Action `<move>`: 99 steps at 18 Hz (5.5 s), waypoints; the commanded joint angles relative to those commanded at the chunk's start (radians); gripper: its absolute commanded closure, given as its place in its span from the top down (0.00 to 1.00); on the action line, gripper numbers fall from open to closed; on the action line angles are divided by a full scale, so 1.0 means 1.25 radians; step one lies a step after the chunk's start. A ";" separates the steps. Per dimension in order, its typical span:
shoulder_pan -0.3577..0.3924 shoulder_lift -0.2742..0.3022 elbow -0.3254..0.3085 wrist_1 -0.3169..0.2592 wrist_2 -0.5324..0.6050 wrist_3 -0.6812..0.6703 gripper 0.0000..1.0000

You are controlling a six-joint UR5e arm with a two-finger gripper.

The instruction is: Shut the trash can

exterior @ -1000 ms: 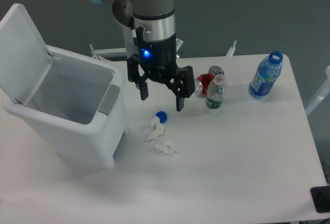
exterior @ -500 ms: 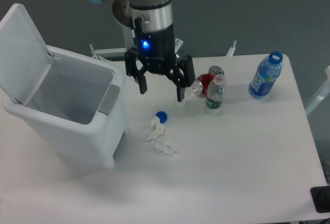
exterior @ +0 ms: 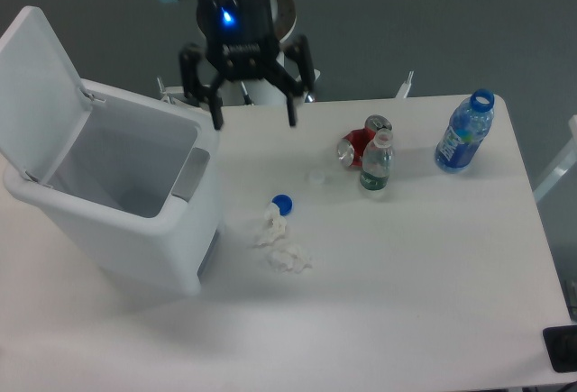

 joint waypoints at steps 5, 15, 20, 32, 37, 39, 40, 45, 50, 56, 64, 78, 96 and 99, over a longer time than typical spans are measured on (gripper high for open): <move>-0.029 0.043 -0.002 -0.003 -0.032 -0.039 1.00; -0.036 0.096 0.004 0.008 -0.202 -0.075 1.00; -0.042 0.096 0.004 0.008 -0.267 -0.074 0.79; -0.076 0.082 0.017 0.032 -0.383 -0.064 0.57; -0.108 0.070 0.022 0.044 -0.423 -0.063 0.57; -0.131 0.055 0.022 0.055 -0.432 -0.062 0.57; -0.143 0.051 0.022 0.056 -0.433 -0.059 0.57; -0.189 0.036 0.026 0.058 -0.442 -0.036 0.57; -0.200 0.037 0.036 0.056 -0.444 -0.037 0.45; -0.231 0.033 0.028 0.056 -0.444 -0.038 0.31; -0.283 0.000 0.026 0.056 -0.445 -0.037 0.32; -0.324 -0.043 0.016 0.059 -0.445 -0.032 0.33; -0.328 -0.065 0.000 0.055 -0.437 -0.016 0.33; -0.325 -0.061 -0.001 0.054 -0.434 -0.015 0.33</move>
